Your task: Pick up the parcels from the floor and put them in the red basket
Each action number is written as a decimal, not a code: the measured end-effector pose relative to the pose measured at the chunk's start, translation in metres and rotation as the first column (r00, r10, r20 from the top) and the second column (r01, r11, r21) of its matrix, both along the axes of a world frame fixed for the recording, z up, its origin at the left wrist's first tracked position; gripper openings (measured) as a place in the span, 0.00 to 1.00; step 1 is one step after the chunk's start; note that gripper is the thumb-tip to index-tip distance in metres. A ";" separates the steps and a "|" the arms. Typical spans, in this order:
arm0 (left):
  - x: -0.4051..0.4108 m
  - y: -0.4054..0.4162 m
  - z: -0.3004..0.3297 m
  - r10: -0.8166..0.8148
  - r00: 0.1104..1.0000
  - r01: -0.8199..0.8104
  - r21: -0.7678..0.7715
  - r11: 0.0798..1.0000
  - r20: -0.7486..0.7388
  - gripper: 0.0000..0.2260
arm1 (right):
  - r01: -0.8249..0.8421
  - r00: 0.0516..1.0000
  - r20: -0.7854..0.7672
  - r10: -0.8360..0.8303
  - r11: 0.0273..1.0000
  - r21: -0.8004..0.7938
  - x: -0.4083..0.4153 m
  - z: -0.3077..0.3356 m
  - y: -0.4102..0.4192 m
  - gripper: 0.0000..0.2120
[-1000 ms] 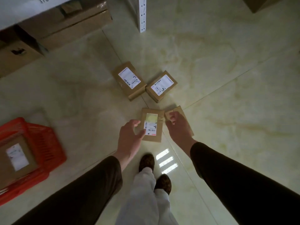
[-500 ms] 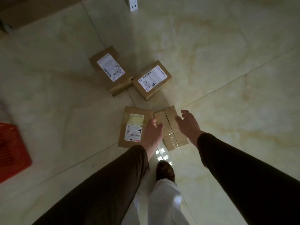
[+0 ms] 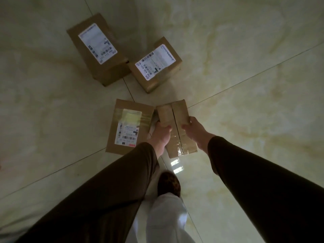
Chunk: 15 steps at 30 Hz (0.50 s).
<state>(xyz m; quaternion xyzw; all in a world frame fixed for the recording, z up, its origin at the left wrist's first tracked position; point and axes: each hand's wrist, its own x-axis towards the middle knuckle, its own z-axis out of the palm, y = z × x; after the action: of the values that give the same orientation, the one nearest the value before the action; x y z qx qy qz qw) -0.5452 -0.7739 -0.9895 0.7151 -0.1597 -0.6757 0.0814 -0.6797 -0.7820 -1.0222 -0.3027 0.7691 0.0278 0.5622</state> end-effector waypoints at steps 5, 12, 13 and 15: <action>-0.004 -0.007 0.039 0.062 0.998 -0.065 -0.114 0.991 -0.031 0.27 | -0.004 0.994 -0.110 -0.014 0.987 -0.161 0.000 0.047 -0.007 0.27; 0.034 -0.019 0.144 0.224 0.974 -0.218 -0.329 0.919 -0.022 0.20 | -0.053 0.996 -0.088 0.023 0.933 -0.356 0.040 0.167 -0.033 0.25; 0.047 -0.021 0.159 0.242 0.970 -0.239 -0.345 0.908 -0.035 0.19 | -0.059 0.997 -0.064 0.038 0.925 -0.376 0.052 0.182 -0.036 0.25; 0.075 -0.022 0.186 0.290 0.954 -0.295 -0.369 0.882 -0.069 0.19 | -0.076 0.997 -0.032 0.070 0.908 -0.411 0.079 0.207 -0.041 0.26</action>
<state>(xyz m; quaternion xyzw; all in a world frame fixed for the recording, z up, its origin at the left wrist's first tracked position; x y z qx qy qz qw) -0.4699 -0.7963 -0.8032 0.6980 -0.1756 -0.6170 0.3183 -0.6006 -0.8228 -0.8153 -0.4426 0.7504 -0.1114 0.4782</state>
